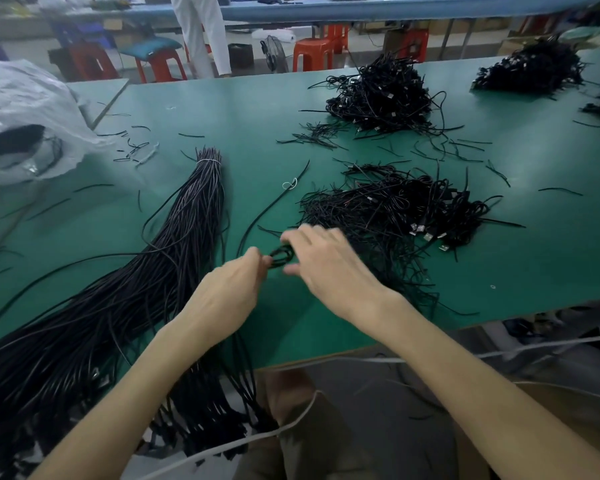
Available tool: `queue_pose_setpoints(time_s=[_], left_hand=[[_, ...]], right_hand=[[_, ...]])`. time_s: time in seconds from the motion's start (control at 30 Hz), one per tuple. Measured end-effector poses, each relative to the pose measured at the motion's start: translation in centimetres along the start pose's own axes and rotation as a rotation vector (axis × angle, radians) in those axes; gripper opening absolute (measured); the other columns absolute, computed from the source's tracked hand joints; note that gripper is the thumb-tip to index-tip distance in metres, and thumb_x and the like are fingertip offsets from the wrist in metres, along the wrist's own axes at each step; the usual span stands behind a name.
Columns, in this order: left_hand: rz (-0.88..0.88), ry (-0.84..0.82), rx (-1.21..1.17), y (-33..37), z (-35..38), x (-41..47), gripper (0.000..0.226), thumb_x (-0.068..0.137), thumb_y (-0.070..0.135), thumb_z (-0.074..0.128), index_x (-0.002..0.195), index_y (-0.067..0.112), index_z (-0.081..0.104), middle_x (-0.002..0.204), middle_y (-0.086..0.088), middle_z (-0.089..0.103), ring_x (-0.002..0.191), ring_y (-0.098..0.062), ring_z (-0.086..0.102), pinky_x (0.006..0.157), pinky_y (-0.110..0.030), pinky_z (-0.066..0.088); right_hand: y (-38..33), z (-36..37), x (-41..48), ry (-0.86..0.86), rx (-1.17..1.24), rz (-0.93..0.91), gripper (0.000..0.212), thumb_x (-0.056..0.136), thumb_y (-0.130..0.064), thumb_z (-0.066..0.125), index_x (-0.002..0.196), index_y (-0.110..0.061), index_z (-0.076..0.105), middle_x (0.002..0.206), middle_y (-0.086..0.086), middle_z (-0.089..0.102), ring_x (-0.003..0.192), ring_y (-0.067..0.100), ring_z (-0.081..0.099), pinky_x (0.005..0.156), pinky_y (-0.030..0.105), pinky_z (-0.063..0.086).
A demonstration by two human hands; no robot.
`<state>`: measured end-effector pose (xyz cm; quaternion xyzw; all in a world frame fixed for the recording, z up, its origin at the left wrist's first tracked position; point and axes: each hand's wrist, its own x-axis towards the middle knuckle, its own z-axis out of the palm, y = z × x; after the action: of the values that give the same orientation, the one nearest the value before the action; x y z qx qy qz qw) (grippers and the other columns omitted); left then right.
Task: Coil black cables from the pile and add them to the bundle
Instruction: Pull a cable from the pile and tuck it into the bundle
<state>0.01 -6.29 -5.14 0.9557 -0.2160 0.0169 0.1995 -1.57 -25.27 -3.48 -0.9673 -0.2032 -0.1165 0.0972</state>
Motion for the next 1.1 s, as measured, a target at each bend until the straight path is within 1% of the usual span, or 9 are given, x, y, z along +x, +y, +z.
queue_pose_setpoints(time_s=[0.07, 0.17, 0.23, 0.33, 0.43, 0.57, 0.77, 0.9, 1.1], left_hand=[[-0.063, 0.091, -0.152, -0.6, -0.1, 0.6, 0.042, 0.108, 0.048, 0.023, 0.082, 0.018, 0.039, 0.071, 0.001, 0.054, 0.064, -0.026, 0.055, 0.061, -0.044, 0.041], [-0.178, 0.191, -0.354, -1.4, 0.4, 1.9, 0.047, 0.109, 0.047, 0.025, 0.078, 0.016, 0.043, 0.074, 0.001, 0.053, 0.066, -0.017, 0.05, 0.065, -0.039, 0.043], [-0.245, 0.218, -0.462, -1.7, 1.0, 2.6, 0.045, 0.111, 0.041, 0.027, 0.077, 0.015, 0.041, 0.074, 0.003, 0.047, 0.067, -0.015, 0.044, 0.065, -0.036, 0.042], [-0.274, 0.209, -0.583, -1.6, 1.8, 3.1, 0.043, 0.112, 0.038, 0.026, 0.076, 0.017, 0.036, 0.071, 0.004, 0.037, 0.059, -0.014, 0.034, 0.056, -0.033, 0.032], [-0.266, 0.18, -0.629, -1.1, 2.4, 3.2, 0.043, 0.112, 0.037, 0.026, 0.075, 0.018, 0.036, 0.07, 0.003, 0.036, 0.058, -0.014, 0.032, 0.057, -0.034, 0.03], [-0.255, 0.177, -0.675, -1.0, 2.7, 2.9, 0.042, 0.113, 0.033, 0.027, 0.075, 0.018, 0.037, 0.068, 0.005, 0.035, 0.055, -0.01, 0.033, 0.053, -0.029, 0.028], [-0.262, 0.145, -0.681, -1.1, 2.7, 2.9, 0.042, 0.113, 0.035, 0.027, 0.076, 0.015, 0.038, 0.066, 0.003, 0.034, 0.049, -0.006, 0.03, 0.05, -0.023, 0.028], [-0.258, 0.152, -0.677, -1.0, 2.7, 2.9, 0.042, 0.113, 0.032, 0.028, 0.075, 0.015, 0.036, 0.066, 0.003, 0.033, 0.051, -0.006, 0.031, 0.051, -0.022, 0.029], [-0.268, 0.142, -0.67, -0.7, 2.4, 3.0, 0.043, 0.113, 0.032, 0.027, 0.073, 0.017, 0.032, 0.067, 0.003, 0.031, 0.059, -0.017, 0.029, 0.058, -0.036, 0.028]], right_hand=[[1.2, -0.5, 0.2, 0.148, -0.029, 0.105, 0.057, 0.099, -0.036, 0.062, 0.147, -0.012, 0.041, 0.137, 0.004, 0.053, 0.126, 0.023, 0.048, 0.111, 0.04, 0.029], [3.2, -0.7, 0.2, 0.314, 0.006, 0.33, 0.058, 0.098, -0.032, 0.065, 0.145, -0.009, 0.041, 0.138, 0.008, 0.049, 0.128, 0.025, 0.044, 0.112, 0.042, 0.028], [4.4, -0.4, 0.1, 0.306, -0.002, 0.457, 0.054, 0.099, -0.033, 0.065, 0.141, -0.007, 0.044, 0.136, 0.011, 0.048, 0.125, 0.028, 0.043, 0.107, 0.042, 0.031], [5.2, 0.7, -0.5, 0.131, 0.02, 0.571, 0.047, 0.1, -0.041, 0.062, 0.132, -0.009, 0.05, 0.13, 0.011, 0.05, 0.121, 0.029, 0.044, 0.103, 0.042, 0.033], [5.5, 1.9, -1.0, 0.025, -0.001, 0.595, 0.035, 0.101, -0.043, 0.06, 0.12, -0.014, 0.057, 0.122, 0.008, 0.055, 0.117, 0.029, 0.046, 0.101, 0.043, 0.032], [5.8, 1.8, -0.8, 0.085, 0.027, 0.582, 0.019, 0.1, -0.037, 0.064, 0.104, -0.019, 0.065, 0.106, 0.004, 0.063, 0.108, 0.027, 0.052, 0.094, 0.041, 0.031], [6.6, 0.9, -0.4, 0.218, 0.217, 0.57, 0.014, 0.094, -0.034, 0.072, 0.089, -0.021, 0.072, 0.09, -0.001, 0.063, 0.094, 0.023, 0.055, 0.087, 0.036, 0.03], [6.9, 0.1, -0.6, 0.432, 0.456, 0.555, 0.014, 0.099, -0.025, 0.068, 0.1, -0.015, 0.077, 0.092, 0.0, 0.068, 0.088, 0.019, 0.063, 0.086, 0.042, 0.053], [4.9, -0.9, -0.9, 0.596, 0.773, 0.511, 0.02, 0.102, -0.017, 0.061, 0.114, -0.016, 0.077, 0.097, -0.006, 0.076, 0.081, 0.005, 0.07, 0.077, 0.022, 0.058]])
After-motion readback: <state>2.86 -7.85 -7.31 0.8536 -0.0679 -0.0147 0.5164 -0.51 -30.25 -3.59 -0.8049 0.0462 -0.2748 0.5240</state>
